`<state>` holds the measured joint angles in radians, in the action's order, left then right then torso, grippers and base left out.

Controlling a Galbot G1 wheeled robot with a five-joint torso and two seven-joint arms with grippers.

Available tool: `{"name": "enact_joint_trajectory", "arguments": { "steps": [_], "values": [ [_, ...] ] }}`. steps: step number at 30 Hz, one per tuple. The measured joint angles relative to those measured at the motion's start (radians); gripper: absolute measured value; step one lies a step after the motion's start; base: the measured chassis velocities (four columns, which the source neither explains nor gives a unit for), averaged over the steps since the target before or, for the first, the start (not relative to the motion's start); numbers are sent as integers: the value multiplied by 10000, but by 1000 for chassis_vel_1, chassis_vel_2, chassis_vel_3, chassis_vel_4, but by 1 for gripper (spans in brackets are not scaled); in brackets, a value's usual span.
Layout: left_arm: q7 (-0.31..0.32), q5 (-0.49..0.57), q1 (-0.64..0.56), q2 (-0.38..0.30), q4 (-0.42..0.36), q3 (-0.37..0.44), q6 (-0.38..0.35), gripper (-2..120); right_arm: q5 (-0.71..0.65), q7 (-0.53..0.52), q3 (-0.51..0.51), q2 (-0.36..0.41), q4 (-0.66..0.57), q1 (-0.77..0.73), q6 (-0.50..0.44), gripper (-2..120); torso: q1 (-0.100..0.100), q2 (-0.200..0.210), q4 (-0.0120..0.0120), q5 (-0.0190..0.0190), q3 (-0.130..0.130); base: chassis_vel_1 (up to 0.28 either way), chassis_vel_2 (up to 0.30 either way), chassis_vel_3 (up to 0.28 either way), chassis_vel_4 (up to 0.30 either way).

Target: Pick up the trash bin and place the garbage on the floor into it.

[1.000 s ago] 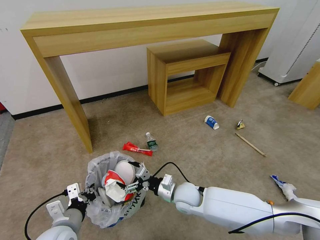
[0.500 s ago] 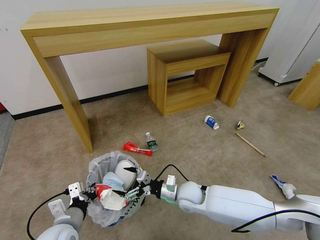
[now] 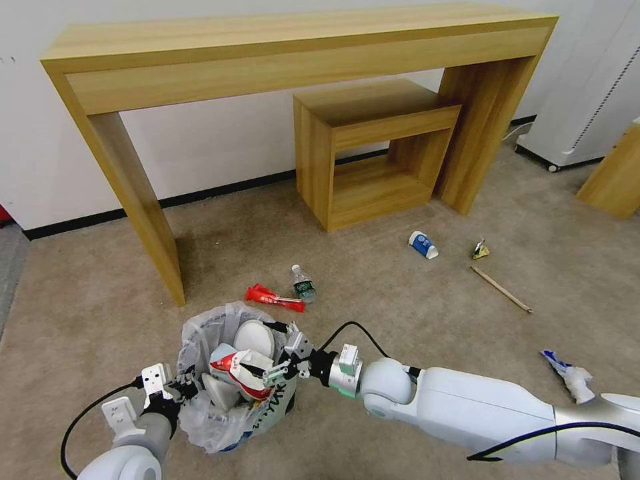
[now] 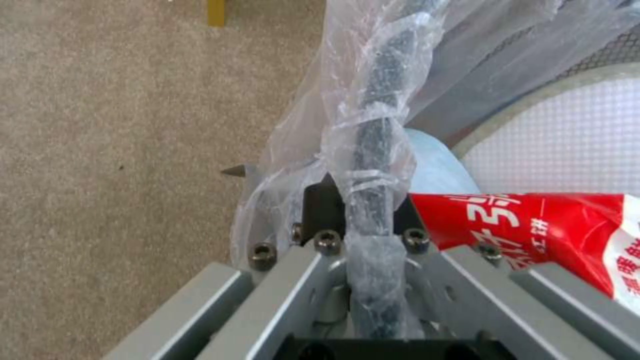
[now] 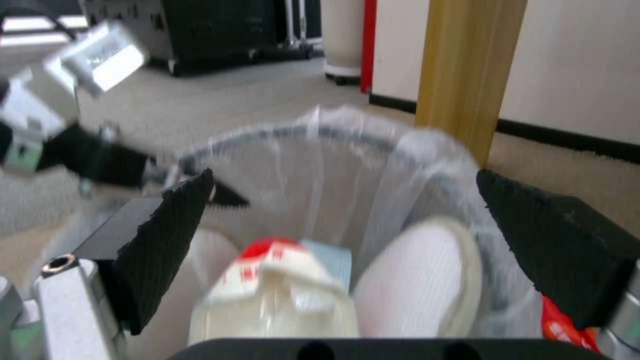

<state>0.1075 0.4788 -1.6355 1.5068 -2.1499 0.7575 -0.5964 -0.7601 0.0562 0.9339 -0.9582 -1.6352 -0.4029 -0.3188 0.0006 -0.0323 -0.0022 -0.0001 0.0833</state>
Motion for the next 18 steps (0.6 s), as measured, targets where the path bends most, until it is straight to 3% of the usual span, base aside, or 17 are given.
{"name": "enact_joint_trajectory", "arguments": {
  "steps": [9, 12, 18],
  "values": [
    [-12, 39, -84, -89, -62, 128, -10, 0, -599, -322, -1824, -143, -624, -595, 105, 100, 0, 0, 0, 1, 0, 0, 0, 0, 0],
    [-7, 111, -135, -161, -146, 202, -17, 0, -848, -933, -3160, 35, -965, -776, 457, 100, 0, 0, 1, 1, -1, 0, 0, 0, 0],
    [35, 191, -144, -244, -279, 275, -25, 0, -1008, -1807, -4736, 493, -1240, -1086, 785, 100, 0, -1, -1, -1, -1, 0, 0, 0, 0]
  ]
}}
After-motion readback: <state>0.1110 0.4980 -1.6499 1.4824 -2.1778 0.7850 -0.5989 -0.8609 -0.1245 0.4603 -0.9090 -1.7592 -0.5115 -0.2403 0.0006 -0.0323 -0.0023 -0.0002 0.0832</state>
